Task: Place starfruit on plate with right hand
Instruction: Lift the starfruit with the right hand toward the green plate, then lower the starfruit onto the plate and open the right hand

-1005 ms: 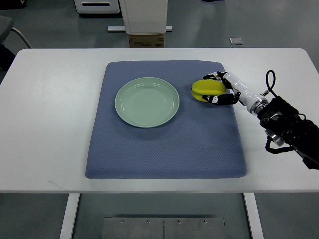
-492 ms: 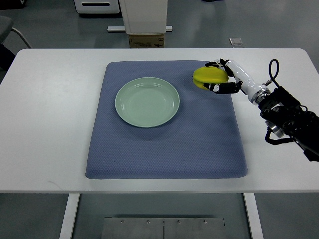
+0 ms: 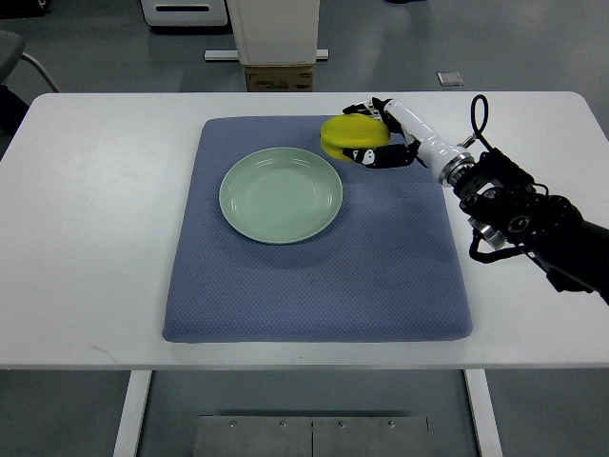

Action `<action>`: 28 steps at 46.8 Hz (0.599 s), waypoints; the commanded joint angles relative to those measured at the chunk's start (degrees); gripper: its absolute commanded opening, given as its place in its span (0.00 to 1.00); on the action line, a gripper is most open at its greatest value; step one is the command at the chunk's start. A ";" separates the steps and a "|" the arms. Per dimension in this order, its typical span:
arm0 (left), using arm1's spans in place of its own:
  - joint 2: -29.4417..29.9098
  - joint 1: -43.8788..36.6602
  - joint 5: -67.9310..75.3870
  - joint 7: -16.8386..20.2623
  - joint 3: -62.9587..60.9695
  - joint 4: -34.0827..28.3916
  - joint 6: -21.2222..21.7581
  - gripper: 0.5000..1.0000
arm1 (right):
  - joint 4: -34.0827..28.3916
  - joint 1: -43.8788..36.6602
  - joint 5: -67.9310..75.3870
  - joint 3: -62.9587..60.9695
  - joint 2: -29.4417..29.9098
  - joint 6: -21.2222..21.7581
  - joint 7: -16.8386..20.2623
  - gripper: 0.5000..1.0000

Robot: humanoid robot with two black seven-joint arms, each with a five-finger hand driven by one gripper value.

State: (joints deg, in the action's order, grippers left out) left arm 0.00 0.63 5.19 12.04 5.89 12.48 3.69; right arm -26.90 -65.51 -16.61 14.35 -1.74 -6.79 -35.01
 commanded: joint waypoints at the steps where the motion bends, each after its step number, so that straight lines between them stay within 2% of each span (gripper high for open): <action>1: 0.00 -0.02 0.00 0.00 0.00 0.00 0.00 1.00 | 0.36 -0.32 0.00 0.24 1.74 -0.07 0.01 0.00; 28: 0.00 -0.02 0.00 0.00 0.00 0.00 0.00 1.00 | 1.33 0.38 -0.44 6.39 1.74 -0.07 0.01 0.00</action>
State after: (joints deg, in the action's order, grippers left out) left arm 0.00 0.60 5.19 12.04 5.89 12.48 3.69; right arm -25.56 -65.26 -17.14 20.56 0.00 -6.86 -35.01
